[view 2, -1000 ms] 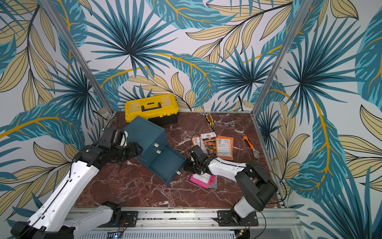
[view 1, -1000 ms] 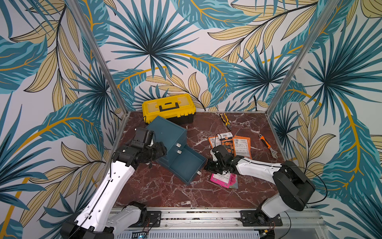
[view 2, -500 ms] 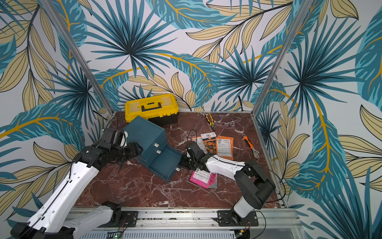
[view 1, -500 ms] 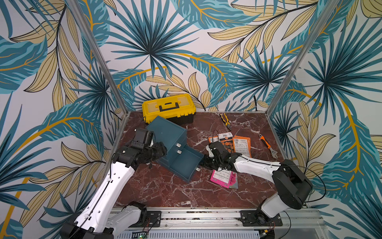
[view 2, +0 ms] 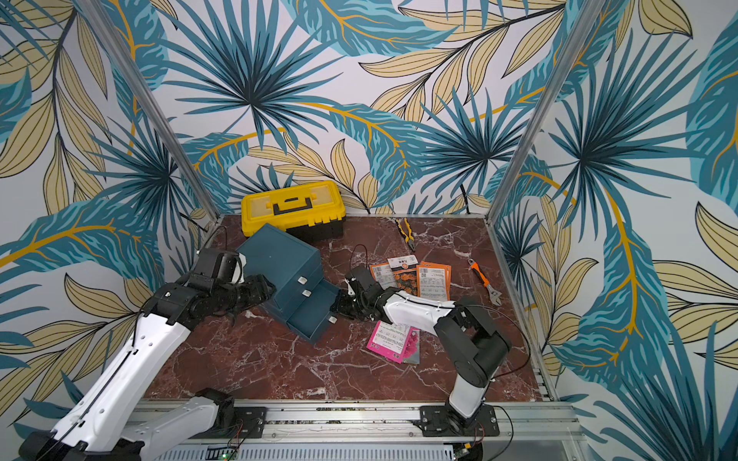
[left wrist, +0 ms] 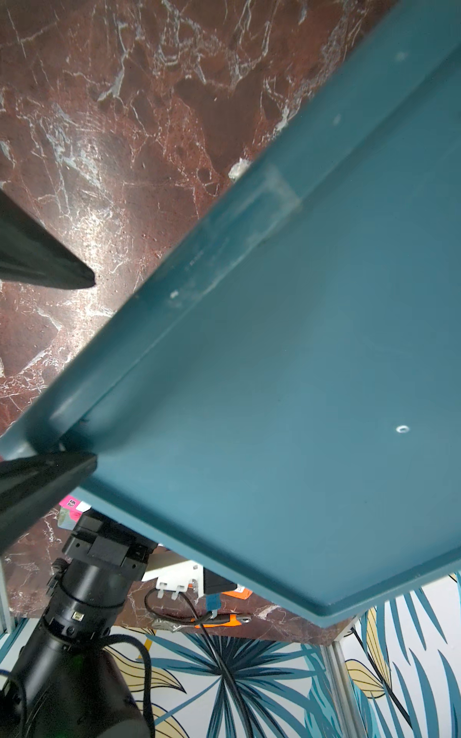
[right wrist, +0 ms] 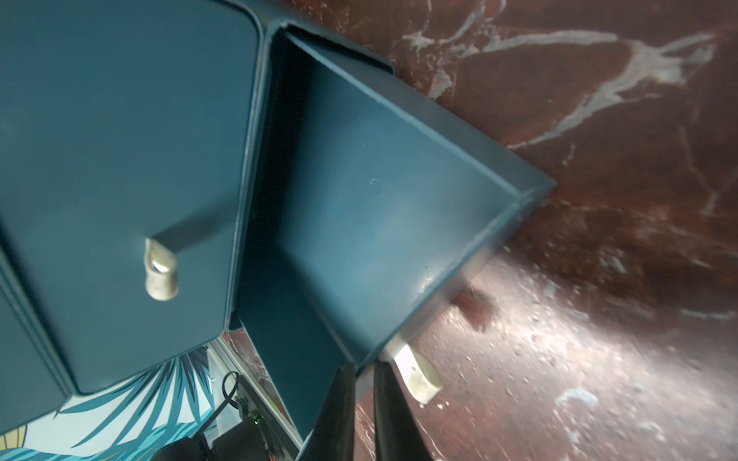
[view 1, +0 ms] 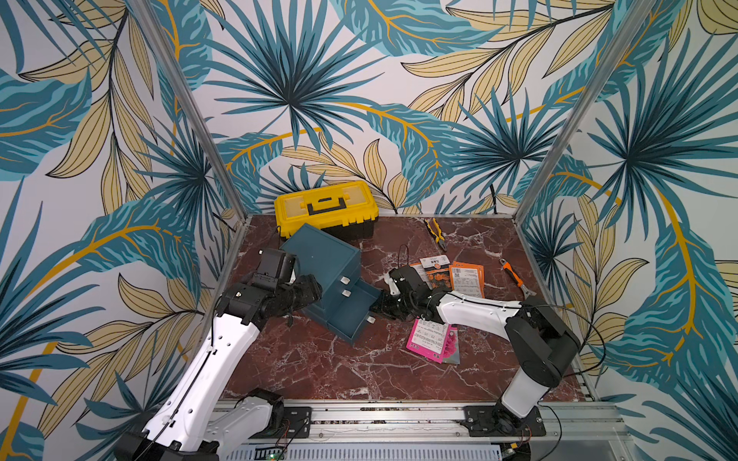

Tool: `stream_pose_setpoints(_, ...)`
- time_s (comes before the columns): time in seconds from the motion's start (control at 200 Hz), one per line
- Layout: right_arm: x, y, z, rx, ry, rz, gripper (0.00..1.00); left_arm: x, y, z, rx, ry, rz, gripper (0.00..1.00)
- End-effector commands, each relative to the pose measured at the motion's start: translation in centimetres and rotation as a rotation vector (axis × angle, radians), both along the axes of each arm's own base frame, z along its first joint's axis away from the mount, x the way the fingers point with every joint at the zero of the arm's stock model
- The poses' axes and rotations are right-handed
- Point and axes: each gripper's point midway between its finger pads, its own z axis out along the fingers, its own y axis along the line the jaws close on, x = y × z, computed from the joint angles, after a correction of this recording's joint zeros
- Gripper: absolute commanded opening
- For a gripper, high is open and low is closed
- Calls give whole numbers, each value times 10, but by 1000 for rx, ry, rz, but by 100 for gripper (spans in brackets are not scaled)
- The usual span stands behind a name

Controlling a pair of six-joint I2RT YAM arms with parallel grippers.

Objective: Take the seed bags out of the drawer
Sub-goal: Close the drawer in the storage box.

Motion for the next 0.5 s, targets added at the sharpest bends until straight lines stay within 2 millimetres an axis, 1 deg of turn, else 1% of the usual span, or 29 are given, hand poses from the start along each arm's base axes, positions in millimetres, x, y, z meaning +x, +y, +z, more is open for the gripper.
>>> stream_pose_setpoints(0.0, 5, 16, 6, 49, -5, 10, 13, -16, 7, -20, 41, 77, 5, 68)
stream_pose_setpoints(0.145, 14, 25, 9, 78, -9, 2, 13, -16, 7, -20, 37, 76, 7, 68)
stream_pose_setpoints(0.366, 27, 40, 4, 103, 3, -5, 13, -18, 7, -20, 38, 76, 4, 68)
stream_pose_setpoints(0.496, 36, 50, 5, 136, 10, -16, 13, -18, 8, -19, 37, 76, 7, 68)
